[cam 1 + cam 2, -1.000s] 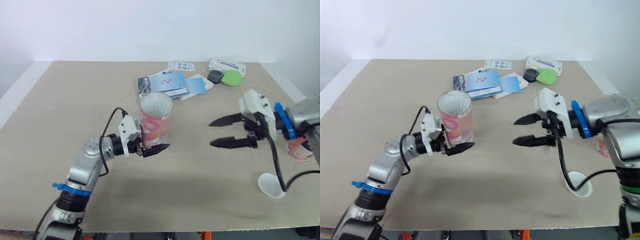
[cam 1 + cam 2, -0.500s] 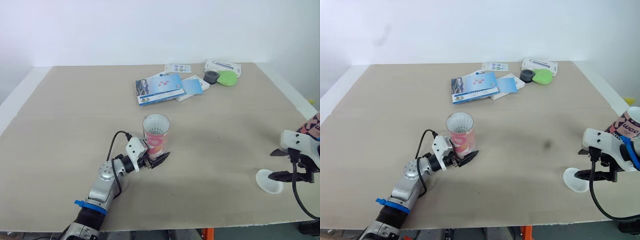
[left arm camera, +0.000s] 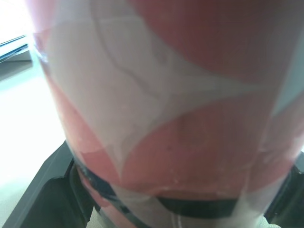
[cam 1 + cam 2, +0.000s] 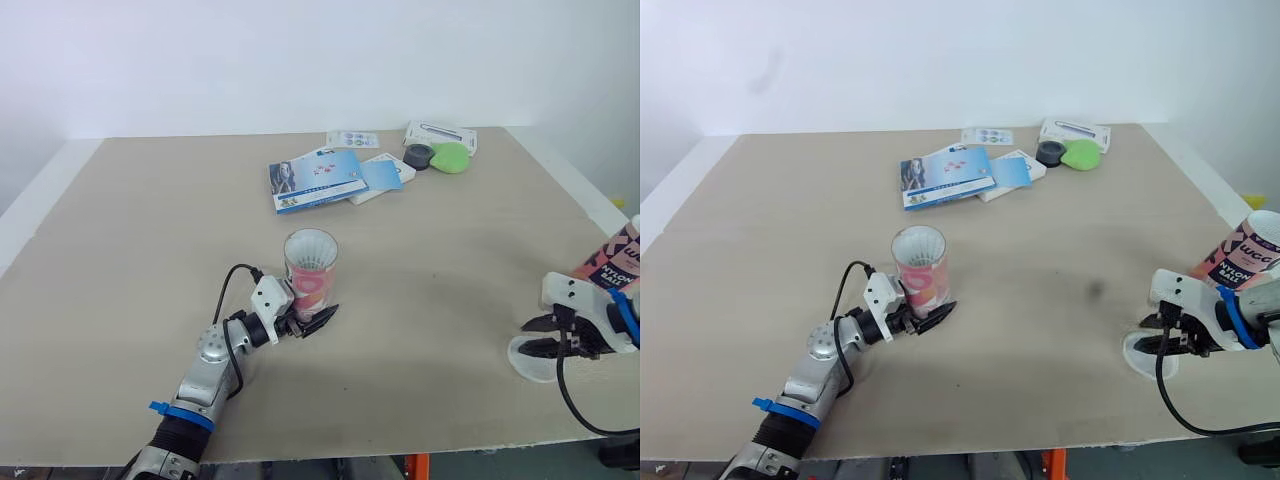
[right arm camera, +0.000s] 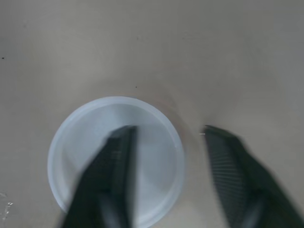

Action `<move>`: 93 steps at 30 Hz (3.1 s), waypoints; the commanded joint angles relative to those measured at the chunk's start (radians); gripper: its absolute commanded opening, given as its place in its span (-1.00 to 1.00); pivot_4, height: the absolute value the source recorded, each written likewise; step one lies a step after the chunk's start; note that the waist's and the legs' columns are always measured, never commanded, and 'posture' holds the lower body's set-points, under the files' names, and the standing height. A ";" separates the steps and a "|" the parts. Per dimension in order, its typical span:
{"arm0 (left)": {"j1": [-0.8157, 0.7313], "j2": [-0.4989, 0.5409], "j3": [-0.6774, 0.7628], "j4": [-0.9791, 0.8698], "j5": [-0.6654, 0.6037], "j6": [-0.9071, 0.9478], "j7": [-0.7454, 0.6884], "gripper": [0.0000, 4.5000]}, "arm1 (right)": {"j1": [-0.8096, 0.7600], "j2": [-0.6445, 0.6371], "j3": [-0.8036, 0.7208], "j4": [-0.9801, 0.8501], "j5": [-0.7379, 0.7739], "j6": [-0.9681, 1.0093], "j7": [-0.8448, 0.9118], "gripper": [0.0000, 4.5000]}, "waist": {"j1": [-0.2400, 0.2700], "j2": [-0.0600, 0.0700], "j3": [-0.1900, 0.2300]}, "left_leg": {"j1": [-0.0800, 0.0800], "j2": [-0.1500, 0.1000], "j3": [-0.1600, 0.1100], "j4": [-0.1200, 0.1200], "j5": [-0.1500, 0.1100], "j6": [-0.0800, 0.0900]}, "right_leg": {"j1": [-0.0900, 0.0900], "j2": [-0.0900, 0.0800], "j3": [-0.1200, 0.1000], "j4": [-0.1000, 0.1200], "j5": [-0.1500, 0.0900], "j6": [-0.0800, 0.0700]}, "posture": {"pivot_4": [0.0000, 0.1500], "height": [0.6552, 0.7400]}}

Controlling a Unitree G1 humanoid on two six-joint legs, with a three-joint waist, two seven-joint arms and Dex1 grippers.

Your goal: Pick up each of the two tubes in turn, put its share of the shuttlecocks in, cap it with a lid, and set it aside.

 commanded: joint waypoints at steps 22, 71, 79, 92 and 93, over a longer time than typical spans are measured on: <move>-0.040 0.012 -0.012 0.044 0.020 -0.005 0.009 0.75 | -0.894 0.412 0.175 -0.363 0.204 0.303 -0.090 -0.99 | -0.019 0.006 -0.002 | -0.009 0.001 0.001 -0.010 -0.001 0.001 | -0.007 -0.001 0.002 -0.011 0.004 0.008 | 1.00 1.00; -0.018 -0.002 -0.023 0.031 0.036 -0.008 0.045 0.75 | -1.036 0.605 0.440 -0.263 -0.102 0.033 0.051 -0.99 | 0.000 0.006 -0.002 | -0.017 0.005 0.000 -0.010 -0.001 0.001 | -0.015 0.000 -0.001 -0.010 0.006 0.005 | 1.00 1.00; -0.016 -0.007 -0.021 0.029 0.038 -0.007 0.046 0.75 | -1.029 0.606 0.455 -0.272 -0.157 -0.041 0.059 -0.99 | 0.000 0.006 -0.002 | -0.017 0.005 0.000 -0.010 -0.001 0.001 | -0.015 0.000 -0.001 -0.010 0.006 0.005 | 1.00 1.00; -0.019 -0.006 -0.019 0.028 0.039 -0.003 0.049 0.75 | -0.994 0.609 0.481 -0.271 -0.222 -0.159 0.055 -0.99 | 0.000 0.006 -0.002 | -0.016 0.005 0.000 -0.010 -0.001 0.001 | -0.015 0.000 -0.001 -0.010 0.006 0.005 | 1.00 1.00; -0.019 -0.006 -0.019 0.028 0.039 -0.003 0.049 0.75 | -0.992 0.611 0.482 -0.268 -0.227 -0.165 0.051 -0.99 | 0.000 0.006 -0.002 | -0.016 0.005 0.000 -0.010 -0.001 0.001 | -0.015 0.000 -0.001 -0.010 0.006 0.005 | 1.00 1.00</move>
